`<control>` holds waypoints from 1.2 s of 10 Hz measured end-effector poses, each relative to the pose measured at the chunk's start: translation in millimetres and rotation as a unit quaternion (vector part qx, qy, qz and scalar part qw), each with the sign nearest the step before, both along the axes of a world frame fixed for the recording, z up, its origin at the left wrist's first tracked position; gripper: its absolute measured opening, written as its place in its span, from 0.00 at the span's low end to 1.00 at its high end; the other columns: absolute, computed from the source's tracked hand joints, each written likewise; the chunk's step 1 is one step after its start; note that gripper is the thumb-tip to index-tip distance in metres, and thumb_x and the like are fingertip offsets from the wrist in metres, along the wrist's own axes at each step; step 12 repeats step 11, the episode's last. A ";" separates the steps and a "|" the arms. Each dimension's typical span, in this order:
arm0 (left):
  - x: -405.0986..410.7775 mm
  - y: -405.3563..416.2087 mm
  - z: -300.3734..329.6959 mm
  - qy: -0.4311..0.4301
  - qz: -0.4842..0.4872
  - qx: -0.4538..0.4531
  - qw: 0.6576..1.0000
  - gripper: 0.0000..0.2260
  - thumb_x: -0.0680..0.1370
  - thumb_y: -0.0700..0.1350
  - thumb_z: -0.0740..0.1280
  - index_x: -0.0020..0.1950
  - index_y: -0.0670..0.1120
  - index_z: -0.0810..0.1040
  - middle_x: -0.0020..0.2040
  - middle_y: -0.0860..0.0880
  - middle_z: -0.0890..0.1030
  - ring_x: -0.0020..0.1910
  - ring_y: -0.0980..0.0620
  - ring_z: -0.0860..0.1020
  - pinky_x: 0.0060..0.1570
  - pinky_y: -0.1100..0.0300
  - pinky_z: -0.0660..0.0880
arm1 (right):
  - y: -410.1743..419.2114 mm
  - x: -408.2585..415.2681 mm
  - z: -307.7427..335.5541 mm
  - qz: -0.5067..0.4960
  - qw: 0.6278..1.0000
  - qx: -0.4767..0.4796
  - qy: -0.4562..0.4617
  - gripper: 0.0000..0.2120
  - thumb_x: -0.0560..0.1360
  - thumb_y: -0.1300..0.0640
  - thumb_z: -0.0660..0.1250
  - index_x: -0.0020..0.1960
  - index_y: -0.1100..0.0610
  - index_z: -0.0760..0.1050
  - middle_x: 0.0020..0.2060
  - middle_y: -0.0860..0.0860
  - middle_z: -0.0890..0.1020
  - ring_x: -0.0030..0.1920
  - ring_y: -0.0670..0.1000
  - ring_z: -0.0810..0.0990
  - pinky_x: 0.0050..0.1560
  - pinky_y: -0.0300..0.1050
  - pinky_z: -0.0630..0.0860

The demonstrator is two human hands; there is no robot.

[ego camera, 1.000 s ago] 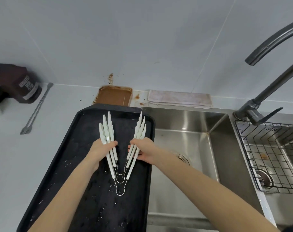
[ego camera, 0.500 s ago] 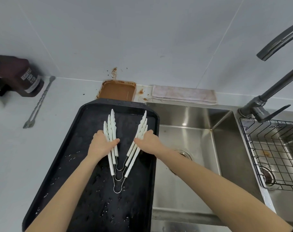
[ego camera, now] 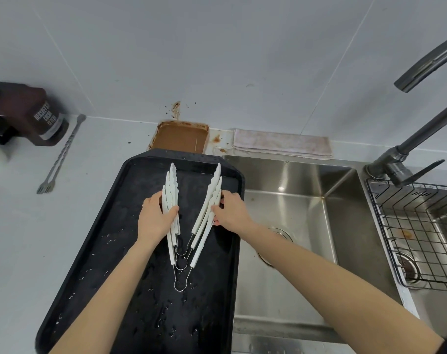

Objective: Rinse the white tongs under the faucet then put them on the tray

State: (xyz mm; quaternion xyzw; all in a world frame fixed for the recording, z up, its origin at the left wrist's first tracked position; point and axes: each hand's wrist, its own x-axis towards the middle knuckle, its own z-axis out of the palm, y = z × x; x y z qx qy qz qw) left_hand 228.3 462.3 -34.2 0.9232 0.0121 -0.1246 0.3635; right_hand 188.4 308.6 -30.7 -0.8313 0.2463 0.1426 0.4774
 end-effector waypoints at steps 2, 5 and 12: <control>-1.0 0.0 -2.3 0.009 0.017 -0.006 1.000 0.20 0.75 0.42 0.66 0.66 0.41 0.68 0.63 0.38 0.73 0.62 0.41 0.70 0.58 0.50 0.68 | -2.6 2.4 -0.9 0.011 1.000 -0.008 -0.010 0.17 0.76 0.62 0.60 0.64 0.62 0.67 0.60 0.61 0.72 0.56 0.62 0.77 0.51 0.56 0.80; -4.7 -5.3 3.2 0.019 0.014 0.040 0.999 0.30 0.75 0.43 0.66 0.74 0.40 0.57 0.71 0.36 0.63 0.70 0.38 0.61 0.66 0.47 0.63 | -6.0 -9.7 7.2 0.050 0.995 -0.070 -0.041 0.25 0.77 0.59 0.60 0.72 0.59 0.59 0.65 0.59 0.67 0.59 0.59 0.75 0.61 0.48 0.73; -10.9 -8.8 17.1 -0.004 -0.048 0.133 0.990 0.27 0.76 0.43 0.62 0.74 0.43 0.57 0.74 0.41 0.59 0.71 0.38 0.60 0.67 0.43 0.62 | -10.7 -18.5 24.9 0.214 0.949 -0.228 -0.041 0.26 0.79 0.53 0.54 0.76 0.53 0.53 0.77 0.50 0.52 0.71 0.59 0.60 0.68 0.54 0.64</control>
